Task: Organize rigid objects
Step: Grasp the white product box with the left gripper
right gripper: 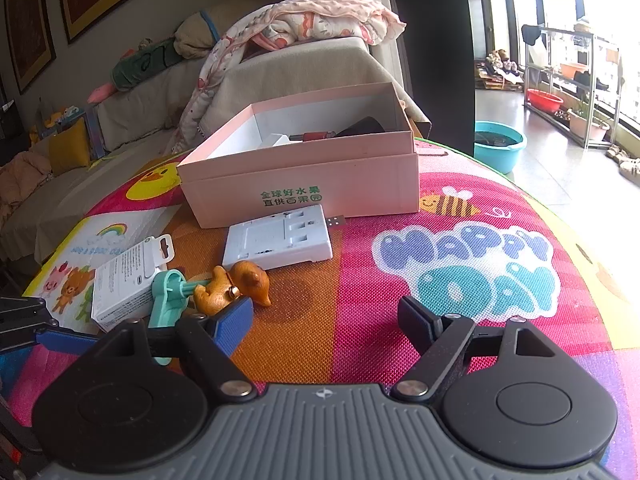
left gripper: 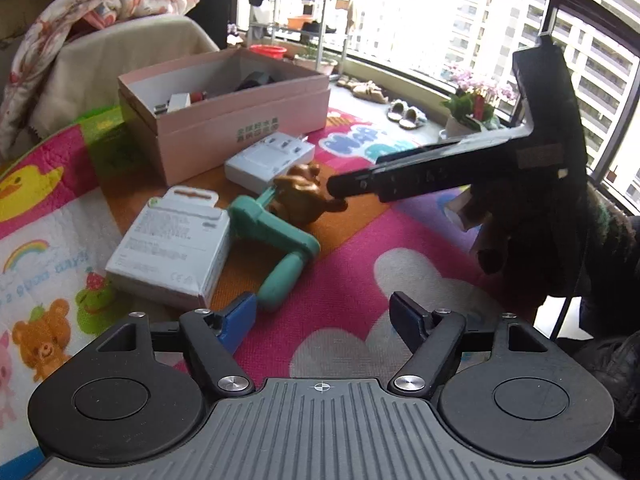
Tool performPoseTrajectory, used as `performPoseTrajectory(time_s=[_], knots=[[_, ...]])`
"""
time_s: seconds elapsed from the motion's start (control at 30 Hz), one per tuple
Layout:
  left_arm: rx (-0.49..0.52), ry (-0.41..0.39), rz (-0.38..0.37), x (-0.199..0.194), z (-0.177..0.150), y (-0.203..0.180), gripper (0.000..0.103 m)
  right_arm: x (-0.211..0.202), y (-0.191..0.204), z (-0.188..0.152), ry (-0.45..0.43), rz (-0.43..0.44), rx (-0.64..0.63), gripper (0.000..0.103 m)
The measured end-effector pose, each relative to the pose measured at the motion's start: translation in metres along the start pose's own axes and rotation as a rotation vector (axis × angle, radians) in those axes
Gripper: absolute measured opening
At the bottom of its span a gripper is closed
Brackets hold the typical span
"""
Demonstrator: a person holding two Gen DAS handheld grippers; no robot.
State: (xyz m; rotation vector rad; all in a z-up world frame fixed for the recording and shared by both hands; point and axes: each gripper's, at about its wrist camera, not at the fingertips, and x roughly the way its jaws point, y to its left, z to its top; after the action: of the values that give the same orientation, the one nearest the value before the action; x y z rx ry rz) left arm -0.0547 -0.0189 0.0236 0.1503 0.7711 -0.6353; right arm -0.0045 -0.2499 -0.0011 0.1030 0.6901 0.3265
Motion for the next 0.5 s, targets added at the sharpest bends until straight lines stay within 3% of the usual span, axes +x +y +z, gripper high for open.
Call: performPoseTrajectory(time_s=[0.1, 0.3, 0.37, 0.5], knots=[[0.016, -0.068, 0.106, -0.011, 0.012, 0.010, 0.078, 0.000, 0.000, 0.000, 0.000, 0.000, 0.000, 0.080], [-0.058, -0.060, 0.211, 0.003, 0.027, 0.062, 0.078, 0.000, -0.001, 0.000, 0.000, 0.002, 0.002, 0.080], [-0.109, -0.070, 0.209, 0.007, 0.027, 0.079, 0.078, 0.000, -0.001, 0.000, 0.000, 0.001, 0.001, 0.080], [-0.223, -0.062, 0.119, 0.012, 0.024, 0.101, 0.077, 0.000, -0.001, 0.000, 0.000, 0.002, 0.002, 0.080]])
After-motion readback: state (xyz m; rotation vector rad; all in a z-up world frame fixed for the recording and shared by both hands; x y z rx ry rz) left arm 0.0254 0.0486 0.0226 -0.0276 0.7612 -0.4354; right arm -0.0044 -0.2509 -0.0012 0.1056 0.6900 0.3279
